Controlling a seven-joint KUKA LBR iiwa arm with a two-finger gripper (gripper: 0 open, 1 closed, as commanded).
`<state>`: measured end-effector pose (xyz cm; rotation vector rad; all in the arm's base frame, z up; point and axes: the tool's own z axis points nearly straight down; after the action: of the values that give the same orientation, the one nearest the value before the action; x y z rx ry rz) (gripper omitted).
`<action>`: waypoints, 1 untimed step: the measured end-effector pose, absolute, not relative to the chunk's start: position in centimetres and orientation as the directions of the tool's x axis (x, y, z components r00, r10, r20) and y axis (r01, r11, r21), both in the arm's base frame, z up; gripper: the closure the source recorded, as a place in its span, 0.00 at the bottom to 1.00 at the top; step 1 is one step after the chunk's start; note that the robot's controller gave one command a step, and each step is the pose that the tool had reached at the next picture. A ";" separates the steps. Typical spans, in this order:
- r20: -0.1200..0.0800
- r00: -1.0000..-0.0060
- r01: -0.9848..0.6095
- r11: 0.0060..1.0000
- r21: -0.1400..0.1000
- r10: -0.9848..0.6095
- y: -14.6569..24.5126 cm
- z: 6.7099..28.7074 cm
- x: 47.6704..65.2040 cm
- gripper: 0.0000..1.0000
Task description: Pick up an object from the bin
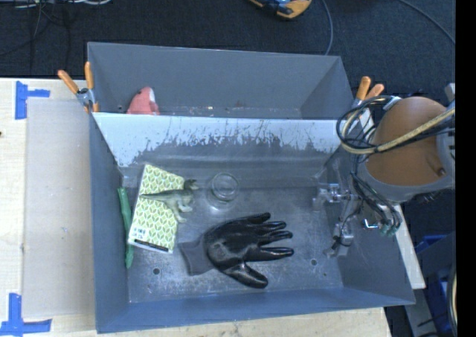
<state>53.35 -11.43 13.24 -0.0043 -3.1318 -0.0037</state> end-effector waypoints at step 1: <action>0.002 -1.000 -0.001 1.000 0.001 -0.001 -11.4 13.7 53.5 0.00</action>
Offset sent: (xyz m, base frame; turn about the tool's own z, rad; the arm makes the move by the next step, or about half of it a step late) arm 0.0037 0.0741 -0.0624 -0.1586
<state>53.54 -11.41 13.65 0.0015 -3.1393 -0.0010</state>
